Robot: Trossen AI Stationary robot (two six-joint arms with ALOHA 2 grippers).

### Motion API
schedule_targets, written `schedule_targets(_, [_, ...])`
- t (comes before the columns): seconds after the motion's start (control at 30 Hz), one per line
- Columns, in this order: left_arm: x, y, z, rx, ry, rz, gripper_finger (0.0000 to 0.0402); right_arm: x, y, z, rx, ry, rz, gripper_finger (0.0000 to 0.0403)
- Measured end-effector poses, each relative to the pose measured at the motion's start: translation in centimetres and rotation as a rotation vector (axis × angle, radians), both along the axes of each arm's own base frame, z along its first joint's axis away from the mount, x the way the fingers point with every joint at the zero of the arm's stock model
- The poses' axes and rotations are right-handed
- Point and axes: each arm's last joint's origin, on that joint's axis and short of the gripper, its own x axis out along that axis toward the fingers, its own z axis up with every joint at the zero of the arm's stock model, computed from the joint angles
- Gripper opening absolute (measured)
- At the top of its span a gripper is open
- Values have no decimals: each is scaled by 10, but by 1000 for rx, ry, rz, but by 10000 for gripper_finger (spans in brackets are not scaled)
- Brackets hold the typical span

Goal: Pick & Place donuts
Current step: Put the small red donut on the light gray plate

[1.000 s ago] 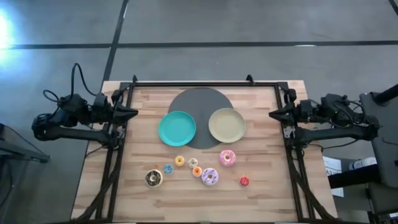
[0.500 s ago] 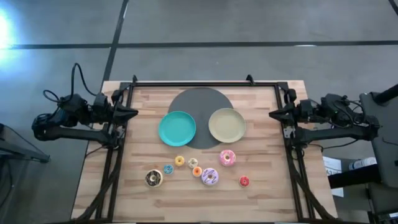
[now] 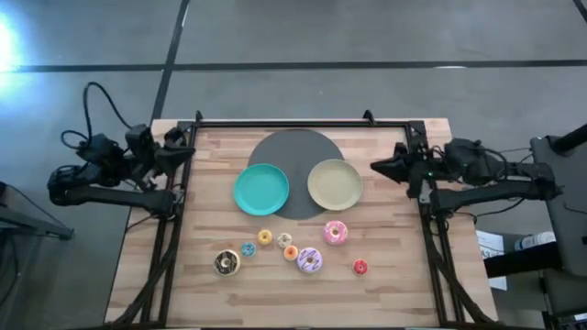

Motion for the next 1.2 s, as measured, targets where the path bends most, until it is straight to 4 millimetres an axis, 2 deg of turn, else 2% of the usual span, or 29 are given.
schedule_targets(0.07, [-1,-1,3,-42,-40,-35,0,11,1,-5,55,33,2,22])
schedule_targets(0.2, [-2,3,7,21,-71,119,0,34,1,-17,138,108,7,22])
schedule_targets(0.3, [4,1,-1,-8,-7,48,0,48,2,-32,249,231,41,23])
schedule_targets(0.4, [15,-1,-23,-80,147,-63,0,56,6,-57,436,451,16,30])
schedule_targets(0.47, [25,-2,-44,-122,277,-113,0,56,10,-71,488,624,-1,42])
schedule_targets(0.6, [44,-4,-85,-217,471,-167,0,59,23,-81,428,883,-16,73])
schedule_targets(0.77, [54,-5,-116,-280,596,-190,0,61,38,-77,369,1159,28,120])
schedule_targets(0.83, [55,-5,-117,-261,573,-197,0,60,48,-83,321,1265,58,142])
schedule_targets(0.9, [55,-6,-128,-258,618,-195,0,61,59,-89,292,1311,103,165])
schedule_targets(1.03, [55,-8,-133,-230,614,-208,0,66,88,-107,236,1270,211,203])
schedule_targets(1.2, [56,-9,-129,-198,555,-231,0,59,117,-142,328,1195,198,214])
